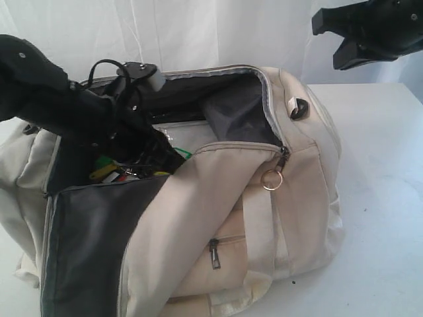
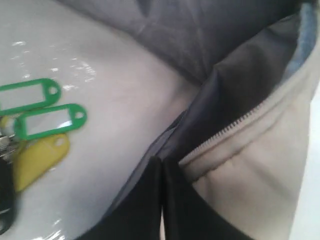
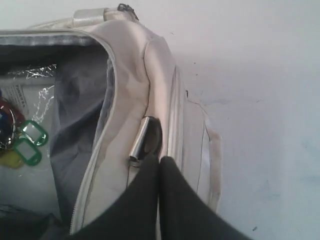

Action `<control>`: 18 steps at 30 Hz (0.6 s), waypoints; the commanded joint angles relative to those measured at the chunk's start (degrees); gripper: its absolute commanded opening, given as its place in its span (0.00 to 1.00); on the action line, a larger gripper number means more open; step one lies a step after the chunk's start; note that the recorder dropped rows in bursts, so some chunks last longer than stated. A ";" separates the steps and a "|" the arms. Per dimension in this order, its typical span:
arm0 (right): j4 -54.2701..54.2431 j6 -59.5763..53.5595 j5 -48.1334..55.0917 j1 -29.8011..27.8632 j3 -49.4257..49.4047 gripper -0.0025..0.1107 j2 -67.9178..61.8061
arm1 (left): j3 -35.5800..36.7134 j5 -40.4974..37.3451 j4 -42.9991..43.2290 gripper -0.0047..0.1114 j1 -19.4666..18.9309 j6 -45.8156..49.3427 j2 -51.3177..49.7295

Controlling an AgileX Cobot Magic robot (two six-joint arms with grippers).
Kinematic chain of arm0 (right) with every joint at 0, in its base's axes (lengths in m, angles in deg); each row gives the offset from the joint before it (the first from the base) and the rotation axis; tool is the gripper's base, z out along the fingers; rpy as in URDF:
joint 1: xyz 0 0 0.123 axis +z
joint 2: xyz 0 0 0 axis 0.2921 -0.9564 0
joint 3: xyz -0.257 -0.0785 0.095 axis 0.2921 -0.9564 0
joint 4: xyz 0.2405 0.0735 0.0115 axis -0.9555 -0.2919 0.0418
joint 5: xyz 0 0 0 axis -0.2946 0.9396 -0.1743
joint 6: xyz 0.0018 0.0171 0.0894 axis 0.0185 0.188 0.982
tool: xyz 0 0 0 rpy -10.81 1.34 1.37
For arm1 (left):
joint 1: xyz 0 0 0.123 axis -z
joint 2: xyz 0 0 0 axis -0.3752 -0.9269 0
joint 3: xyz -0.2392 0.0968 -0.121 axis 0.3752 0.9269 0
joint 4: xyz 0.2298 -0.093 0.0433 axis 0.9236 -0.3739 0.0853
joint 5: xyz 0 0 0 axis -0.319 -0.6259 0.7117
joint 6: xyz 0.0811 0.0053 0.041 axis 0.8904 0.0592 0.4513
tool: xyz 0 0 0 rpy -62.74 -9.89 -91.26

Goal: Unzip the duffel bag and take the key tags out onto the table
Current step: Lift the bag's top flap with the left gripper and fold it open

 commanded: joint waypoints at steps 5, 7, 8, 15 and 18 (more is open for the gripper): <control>0.10 -0.58 -1.49 -0.21 -0.52 0.02 6.42 | -2.75 -13.47 -2.92 0.04 12.45 3.07 -0.83; 0.10 -0.58 -1.49 -0.21 -0.52 0.02 7.59 | -2.75 -17.76 -2.92 0.04 14.94 3.07 -1.27; 0.10 -0.58 -1.38 -0.21 -0.52 0.02 8.22 | -2.75 -20.19 -2.78 0.04 16.24 3.07 -1.52; -1.54 -0.58 1.12 -0.21 -1.41 0.02 11.23 | -2.75 -19.54 -0.39 0.15 18.90 0.31 3.37; -2.44 -1.63 2.28 1.52 -2.29 0.02 11.50 | -2.75 -14.30 11.24 0.20 16.10 -11.35 8.91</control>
